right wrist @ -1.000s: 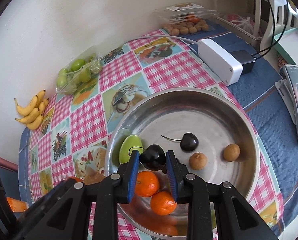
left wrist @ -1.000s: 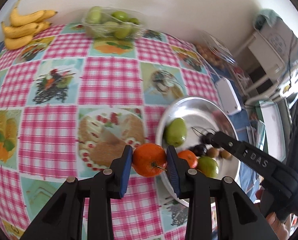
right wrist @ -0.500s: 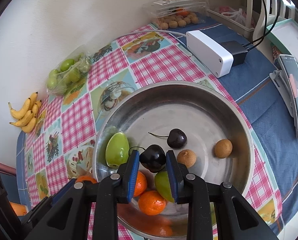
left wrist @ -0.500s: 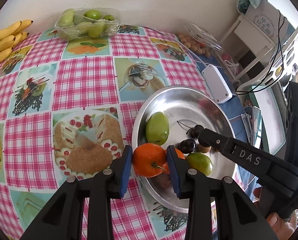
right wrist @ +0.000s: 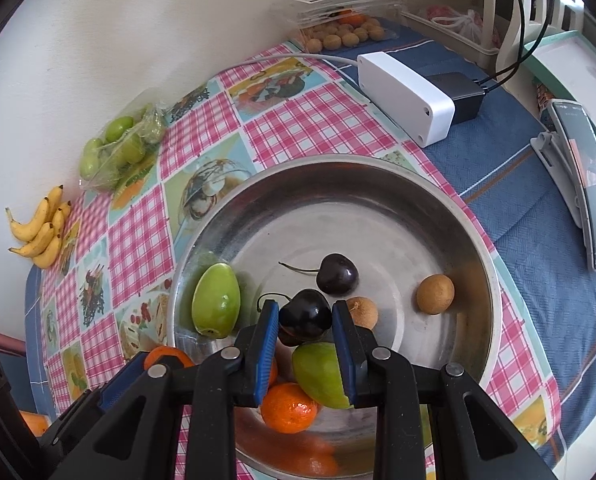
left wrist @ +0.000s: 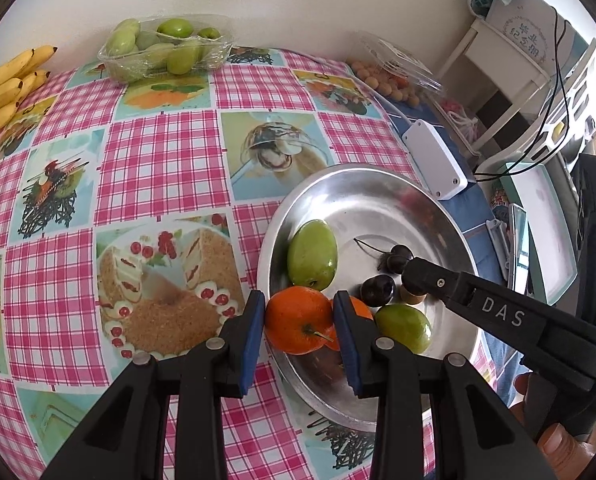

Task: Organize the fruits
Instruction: 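Carry the plum and tangerine over the steel bowl with both tools, then lower the fruits into the bowl and open both tools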

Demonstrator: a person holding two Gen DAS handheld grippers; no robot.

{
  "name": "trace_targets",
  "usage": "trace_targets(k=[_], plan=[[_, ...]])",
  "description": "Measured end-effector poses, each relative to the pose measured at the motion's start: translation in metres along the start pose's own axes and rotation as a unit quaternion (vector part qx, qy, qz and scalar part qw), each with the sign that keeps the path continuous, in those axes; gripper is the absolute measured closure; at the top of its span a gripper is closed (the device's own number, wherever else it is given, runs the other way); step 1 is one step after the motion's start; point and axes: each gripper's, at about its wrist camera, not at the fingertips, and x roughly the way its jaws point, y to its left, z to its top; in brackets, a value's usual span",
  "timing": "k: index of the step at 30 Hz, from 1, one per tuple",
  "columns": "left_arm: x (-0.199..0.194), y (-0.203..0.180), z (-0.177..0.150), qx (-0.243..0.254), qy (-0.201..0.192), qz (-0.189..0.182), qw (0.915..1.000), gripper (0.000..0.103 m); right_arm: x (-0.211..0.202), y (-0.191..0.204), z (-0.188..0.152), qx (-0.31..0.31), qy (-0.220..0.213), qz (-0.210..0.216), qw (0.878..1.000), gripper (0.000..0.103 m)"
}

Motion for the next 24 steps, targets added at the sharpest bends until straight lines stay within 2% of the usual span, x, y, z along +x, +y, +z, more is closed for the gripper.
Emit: trace_targets(k=[24], plan=[[0.0043,-0.0042,-0.0011,0.012,0.008,0.002,0.9999,0.066,0.0015,0.0011,0.0000,0.000,0.004,-0.003,1.000,0.072]])
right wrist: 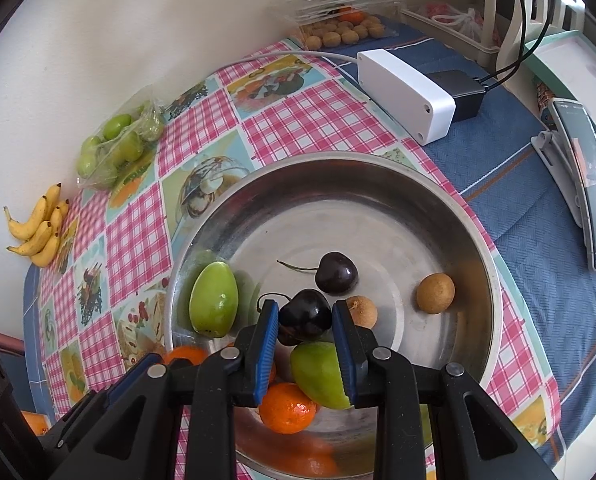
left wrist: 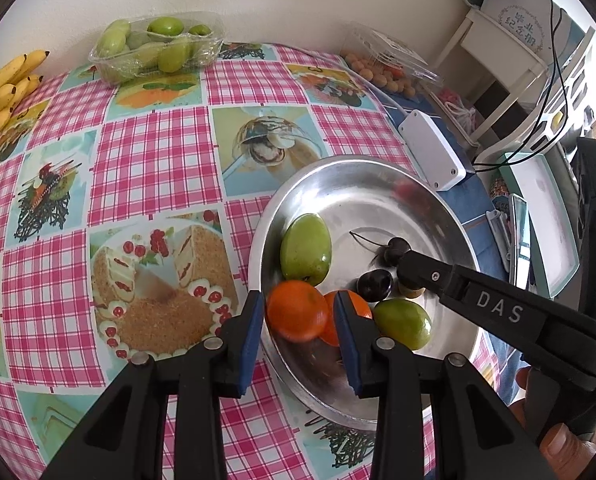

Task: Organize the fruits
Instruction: 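Lower the fruits into the bowl and open both tools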

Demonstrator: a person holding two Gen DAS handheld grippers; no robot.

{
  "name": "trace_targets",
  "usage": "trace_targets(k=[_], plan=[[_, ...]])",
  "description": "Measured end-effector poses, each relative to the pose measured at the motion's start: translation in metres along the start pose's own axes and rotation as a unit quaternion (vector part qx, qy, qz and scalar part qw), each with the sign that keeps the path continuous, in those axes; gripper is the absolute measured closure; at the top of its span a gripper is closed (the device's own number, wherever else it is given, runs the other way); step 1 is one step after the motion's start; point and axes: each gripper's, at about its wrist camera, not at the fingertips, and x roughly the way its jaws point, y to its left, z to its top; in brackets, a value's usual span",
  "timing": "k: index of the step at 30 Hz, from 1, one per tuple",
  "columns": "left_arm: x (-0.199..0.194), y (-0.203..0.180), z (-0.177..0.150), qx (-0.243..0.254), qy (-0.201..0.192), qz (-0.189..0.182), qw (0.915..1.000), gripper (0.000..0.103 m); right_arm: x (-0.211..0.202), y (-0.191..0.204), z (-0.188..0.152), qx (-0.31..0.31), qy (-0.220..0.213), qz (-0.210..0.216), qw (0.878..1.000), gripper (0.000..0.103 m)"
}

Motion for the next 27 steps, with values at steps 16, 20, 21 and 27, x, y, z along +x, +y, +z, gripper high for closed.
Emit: trace_targets(k=[16,20,21,27], plan=[[-0.006,0.037,0.000,-0.064,0.001,0.113,0.9915,0.033,0.001,0.006,0.000,-0.013,-0.001,0.002,1.000,0.031],[-0.006,0.047,-0.001,-0.079,0.000,0.146,0.9861,0.025,0.003,0.005,0.000,-0.016,0.003,-0.003,1.000,0.026],[-0.006,0.049,-0.002,-0.081,-0.002,0.151,0.9852,0.024,0.004,0.005,0.000,-0.016,0.003,-0.003,1.000,0.025],[-0.006,0.059,-0.004,-0.096,-0.004,0.176,0.9797,0.024,0.004,0.006,-0.001,-0.022,0.004,-0.006,1.000,0.019]])
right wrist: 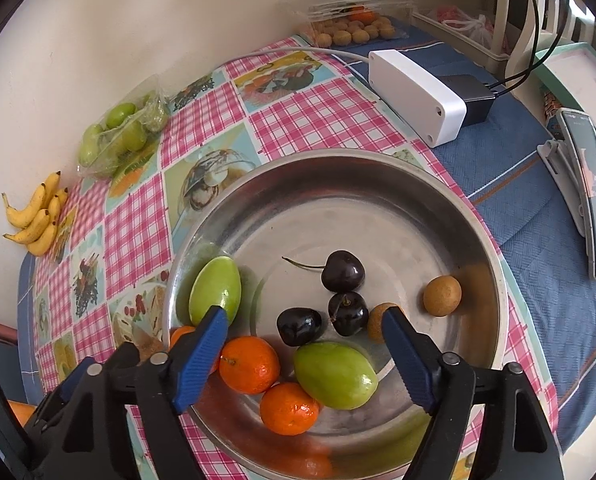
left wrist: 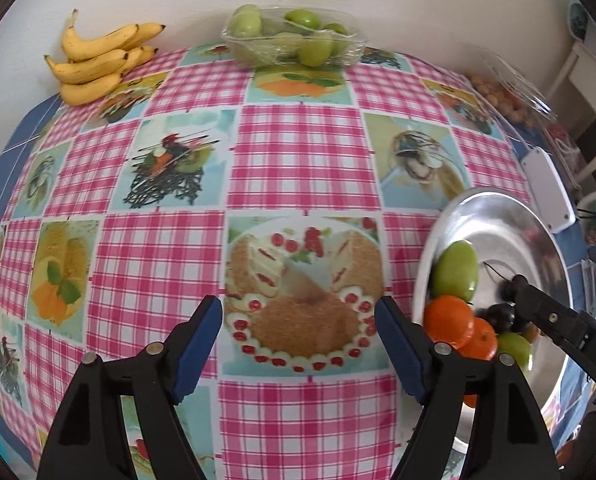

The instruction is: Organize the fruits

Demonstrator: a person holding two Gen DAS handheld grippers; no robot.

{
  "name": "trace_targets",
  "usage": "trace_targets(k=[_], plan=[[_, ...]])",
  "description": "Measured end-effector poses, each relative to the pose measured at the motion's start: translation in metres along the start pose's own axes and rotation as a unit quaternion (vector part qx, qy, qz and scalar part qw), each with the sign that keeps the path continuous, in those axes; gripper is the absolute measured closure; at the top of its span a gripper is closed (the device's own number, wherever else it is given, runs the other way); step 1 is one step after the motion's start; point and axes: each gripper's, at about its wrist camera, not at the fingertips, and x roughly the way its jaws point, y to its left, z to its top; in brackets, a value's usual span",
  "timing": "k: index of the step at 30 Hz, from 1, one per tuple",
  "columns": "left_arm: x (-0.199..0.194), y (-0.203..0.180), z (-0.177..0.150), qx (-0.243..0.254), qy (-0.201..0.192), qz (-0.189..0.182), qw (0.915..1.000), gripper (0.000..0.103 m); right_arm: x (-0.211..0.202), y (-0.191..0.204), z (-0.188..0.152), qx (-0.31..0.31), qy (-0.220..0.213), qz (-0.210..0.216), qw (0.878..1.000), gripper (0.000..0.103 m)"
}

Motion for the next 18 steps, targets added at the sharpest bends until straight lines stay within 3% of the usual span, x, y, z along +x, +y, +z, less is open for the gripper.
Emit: trace_targets(k=[6,8,9,12,18], plan=[[0.005,0.007,0.001,-0.020,0.008,0.008,0.9997,0.023,0.002,0.003,0.000,-0.007,0.004,-0.002,1.000,0.017],[0.006,0.008,0.001,-0.023,0.008,0.012,0.9996,0.010,0.003,0.004,-0.001,-0.010,0.007,-0.002,1.000,0.016],[0.006,0.009,0.001,-0.026,0.006,0.013,0.9996,0.009,0.004,0.005,-0.001,-0.013,0.007,-0.003,1.000,0.016],[0.006,0.013,0.002,-0.035,0.005,0.014,0.9993,0.009,0.005,0.007,-0.001,-0.020,0.008,-0.004,1.000,0.011],[0.009,0.021,0.003,-0.051,0.007,0.018,0.9985,0.009,0.008,0.010,-0.001,-0.033,0.012,-0.008,0.999,0.010]])
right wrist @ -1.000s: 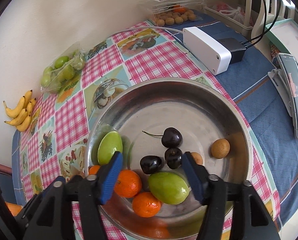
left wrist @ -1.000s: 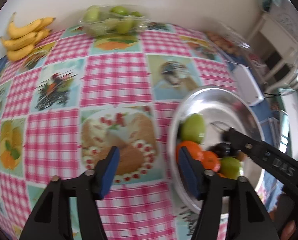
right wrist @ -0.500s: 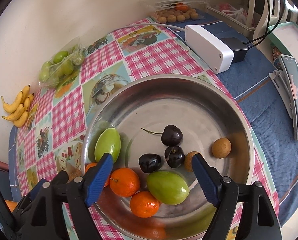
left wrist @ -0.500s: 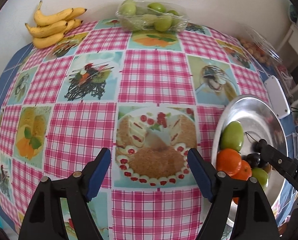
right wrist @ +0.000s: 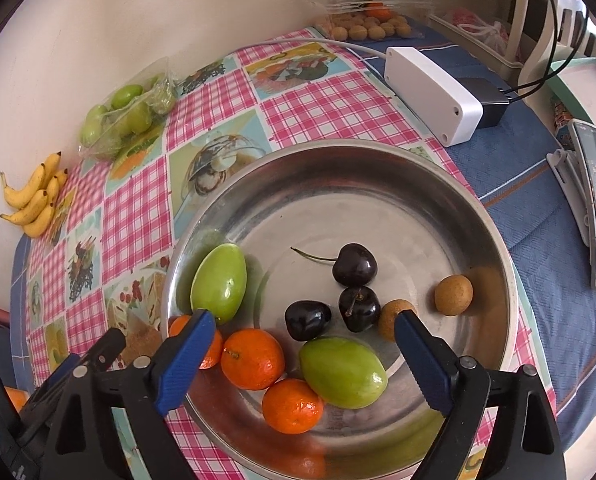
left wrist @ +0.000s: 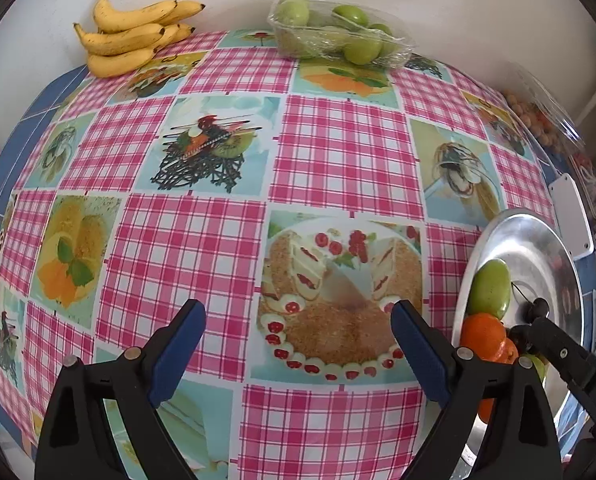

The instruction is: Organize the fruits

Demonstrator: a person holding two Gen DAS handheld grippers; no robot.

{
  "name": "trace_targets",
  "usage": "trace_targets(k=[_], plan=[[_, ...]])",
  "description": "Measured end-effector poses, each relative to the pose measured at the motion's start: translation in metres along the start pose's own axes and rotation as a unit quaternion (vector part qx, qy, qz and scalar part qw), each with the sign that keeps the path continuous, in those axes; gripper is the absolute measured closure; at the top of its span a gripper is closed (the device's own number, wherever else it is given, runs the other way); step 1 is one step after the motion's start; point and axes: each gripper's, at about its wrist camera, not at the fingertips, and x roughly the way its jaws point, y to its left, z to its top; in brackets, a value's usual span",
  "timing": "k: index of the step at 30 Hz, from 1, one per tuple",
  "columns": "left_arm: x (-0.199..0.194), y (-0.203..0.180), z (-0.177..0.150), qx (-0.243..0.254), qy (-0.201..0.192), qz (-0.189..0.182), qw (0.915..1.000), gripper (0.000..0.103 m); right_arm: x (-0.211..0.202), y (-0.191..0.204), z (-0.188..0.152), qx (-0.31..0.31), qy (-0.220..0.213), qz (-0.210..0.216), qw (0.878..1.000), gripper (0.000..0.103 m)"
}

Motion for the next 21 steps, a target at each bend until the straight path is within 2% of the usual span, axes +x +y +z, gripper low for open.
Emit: trace_targets(k=[3,5,21], plan=[[0.002,0.003,0.000,-0.006,0.003,0.002,1.0000,0.009,0.001,0.001,0.000,-0.006,0.000,-0.002,1.000,0.009],[0.004,0.005,0.001,-0.009,0.005,0.004,0.9999,0.009,0.001,0.001,0.001,-0.008,-0.002,-0.003,1.000,0.000],[0.006,0.011,0.004,-0.009,0.004,0.016,0.9998,0.006,-0.002,0.013,0.000,-0.052,-0.022,-0.004,0.998,0.000]])
